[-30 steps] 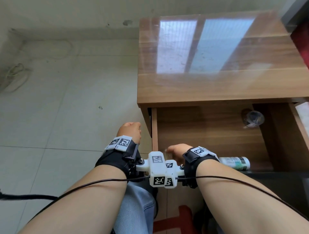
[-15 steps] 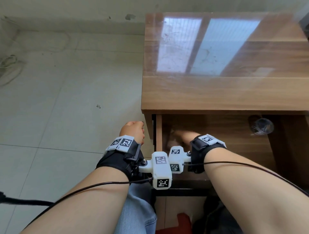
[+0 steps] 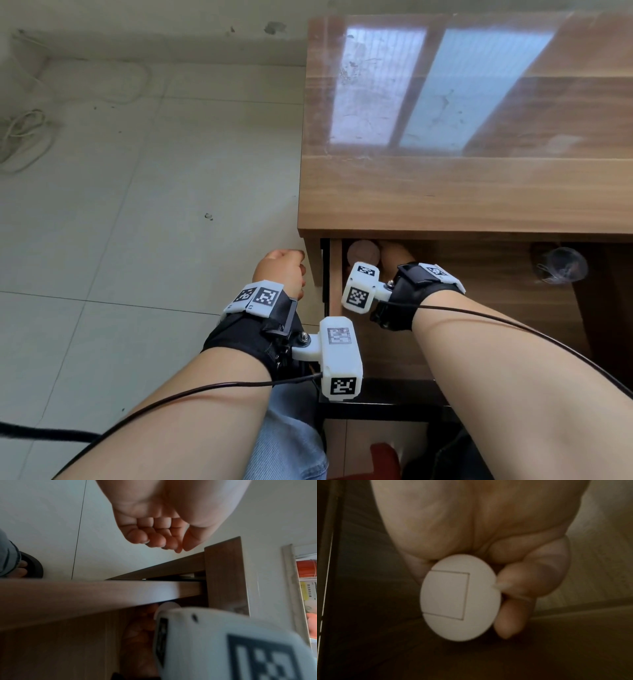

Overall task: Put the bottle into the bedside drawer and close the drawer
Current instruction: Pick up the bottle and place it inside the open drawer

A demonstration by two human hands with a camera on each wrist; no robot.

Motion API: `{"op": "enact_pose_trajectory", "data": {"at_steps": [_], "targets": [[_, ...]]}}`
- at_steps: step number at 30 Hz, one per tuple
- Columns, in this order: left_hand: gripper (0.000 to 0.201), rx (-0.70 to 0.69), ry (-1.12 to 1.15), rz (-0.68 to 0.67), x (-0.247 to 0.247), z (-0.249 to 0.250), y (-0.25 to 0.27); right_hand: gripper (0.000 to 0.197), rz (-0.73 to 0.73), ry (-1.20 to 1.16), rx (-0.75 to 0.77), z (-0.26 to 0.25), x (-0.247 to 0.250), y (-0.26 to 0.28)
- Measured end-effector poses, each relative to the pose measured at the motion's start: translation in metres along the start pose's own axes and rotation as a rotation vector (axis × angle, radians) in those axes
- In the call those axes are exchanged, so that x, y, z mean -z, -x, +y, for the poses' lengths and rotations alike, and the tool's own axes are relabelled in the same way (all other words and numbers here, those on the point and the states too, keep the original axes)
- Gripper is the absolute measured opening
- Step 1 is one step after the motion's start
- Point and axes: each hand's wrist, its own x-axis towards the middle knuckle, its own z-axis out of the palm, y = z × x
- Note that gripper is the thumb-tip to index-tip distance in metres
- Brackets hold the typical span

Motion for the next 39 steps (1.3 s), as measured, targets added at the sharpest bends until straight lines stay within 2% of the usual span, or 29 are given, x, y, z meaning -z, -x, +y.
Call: {"op": "enact_pose_trajectory", "data": {"at_steps": [1,2,4,6,12,19,22,24,28,31,34,37,39], "targets": [[0.018,-0.003,-0.002,0.001,0.0,0.0,-0.001,0.019,0.002,0.139,0.012,-0.001,0.004,0.007],[0.019,-0.006,-0.005,0.004,0.0,0.001,-0.002,0.02,0.01,0.416,0.007,-0.003,0.008,0.018],[0.019,-0.012,-0.01,0.013,0.0,0.001,-0.005,0.035,0.067,0.992,0.042,-0.004,0.016,0.032],[0.019,-0.016,-0.014,0.021,0.0,0.002,-0.006,0.042,0.042,1.18,0.085,-0.007,0.018,0.043],[0.021,-0.023,-0.011,0.021,-0.004,0.006,-0.008,0.062,0.058,1.264,0.075,-0.008,0.015,0.037],[0.02,-0.045,-0.033,0.009,-0.01,0.008,-0.002,0.061,0.041,1.258,0.08,-0.005,0.02,0.038],[0.021,-0.065,-0.038,0.009,-0.01,0.008,0.006,0.057,0.065,1.278,0.111,0.001,0.025,0.018],[0.021,-0.075,-0.033,0.007,-0.009,0.008,0.013,0.049,0.068,1.274,0.077,0.002,0.027,0.006],[0.014,-0.091,-0.022,-0.006,-0.009,0.012,0.03,0.052,0.028,1.164,0.009,0.001,0.043,0.011],[0.009,-0.099,-0.013,-0.013,-0.011,0.013,0.043,0.044,0.046,1.358,-0.097,0.014,0.062,0.018],[0.015,-0.112,-0.014,-0.037,-0.013,0.01,0.057,0.035,0.112,1.438,-0.149,0.037,0.096,0.01],[0.017,-0.107,-0.008,-0.055,-0.018,0.007,0.068,0.022,0.082,1.517,-0.266,0.071,0.146,-0.031],[0.018,-0.093,0.001,-0.068,-0.021,0.006,0.075,0.019,0.02,1.586,-0.344,0.084,0.158,-0.02]]}}
